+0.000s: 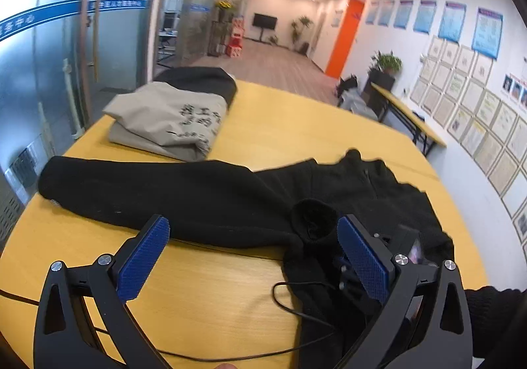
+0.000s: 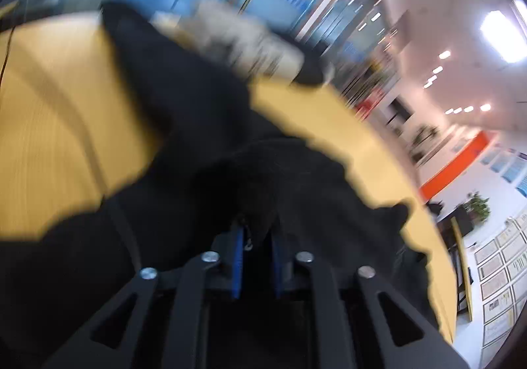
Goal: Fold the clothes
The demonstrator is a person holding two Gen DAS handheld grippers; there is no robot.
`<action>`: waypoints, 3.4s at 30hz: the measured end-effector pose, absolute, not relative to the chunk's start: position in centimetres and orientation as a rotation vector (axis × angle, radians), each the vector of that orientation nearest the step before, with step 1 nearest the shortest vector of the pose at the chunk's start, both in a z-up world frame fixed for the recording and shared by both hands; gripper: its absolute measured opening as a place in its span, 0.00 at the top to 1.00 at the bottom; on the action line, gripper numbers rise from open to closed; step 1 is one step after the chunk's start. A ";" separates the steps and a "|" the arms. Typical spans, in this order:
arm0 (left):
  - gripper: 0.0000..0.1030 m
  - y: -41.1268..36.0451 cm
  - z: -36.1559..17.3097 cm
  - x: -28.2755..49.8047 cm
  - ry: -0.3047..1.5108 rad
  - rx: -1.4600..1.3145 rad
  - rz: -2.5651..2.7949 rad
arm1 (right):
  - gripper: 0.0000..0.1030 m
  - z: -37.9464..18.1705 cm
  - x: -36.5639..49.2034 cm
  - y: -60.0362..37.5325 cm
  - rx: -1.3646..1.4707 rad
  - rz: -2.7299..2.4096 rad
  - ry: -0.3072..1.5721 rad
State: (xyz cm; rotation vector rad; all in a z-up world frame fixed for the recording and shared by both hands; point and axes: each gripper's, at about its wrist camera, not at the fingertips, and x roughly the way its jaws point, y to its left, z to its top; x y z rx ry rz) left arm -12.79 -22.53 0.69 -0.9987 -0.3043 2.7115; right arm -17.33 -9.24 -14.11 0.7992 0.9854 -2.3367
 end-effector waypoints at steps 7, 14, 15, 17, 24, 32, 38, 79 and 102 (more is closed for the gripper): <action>0.00 -16.1 -1.0 -17.2 -0.230 -1.020 2.527 | 0.12 -10.7 -12.6 2.3 0.661 -2.426 0.950; 0.00 -5.8 -6.6 -25.5 -0.256 -1.060 2.239 | 0.17 -11.8 -15.5 16.3 1.035 -2.562 0.713; 0.00 -5.0 -8.1 -26.8 -0.217 -1.128 2.270 | 0.17 -12.2 -16.3 18.1 1.111 -2.578 0.628; 0.00 -5.1 -11.9 -28.8 -0.165 -1.321 2.343 | 0.17 -12.8 -17.7 21.6 1.259 -2.597 0.452; 0.00 -9.5 -12.7 -23.6 -0.204 -1.145 2.418 | 0.24 -14.4 -18.6 28.3 1.497 -2.630 0.123; 0.00 -8.1 -14.7 -23.9 -0.031 -1.242 2.452 | 0.31 -13.3 -15.6 28.7 1.486 -2.741 0.139; 0.00 -11.7 -11.9 -21.1 -0.109 -1.173 2.530 | 0.26 -8.7 -11.0 28.0 1.258 -2.870 0.032; 0.94 -48.7 -6.0 -16.0 -1.498 -0.730 2.890 | 0.23 -1.2 -6.3 10.9 0.841 -2.704 -0.097; 0.89 8.9 -2.4 -14.4 -0.684 -0.923 2.233 | 0.19 2.7 -0.6 27.2 0.709 -2.921 -0.549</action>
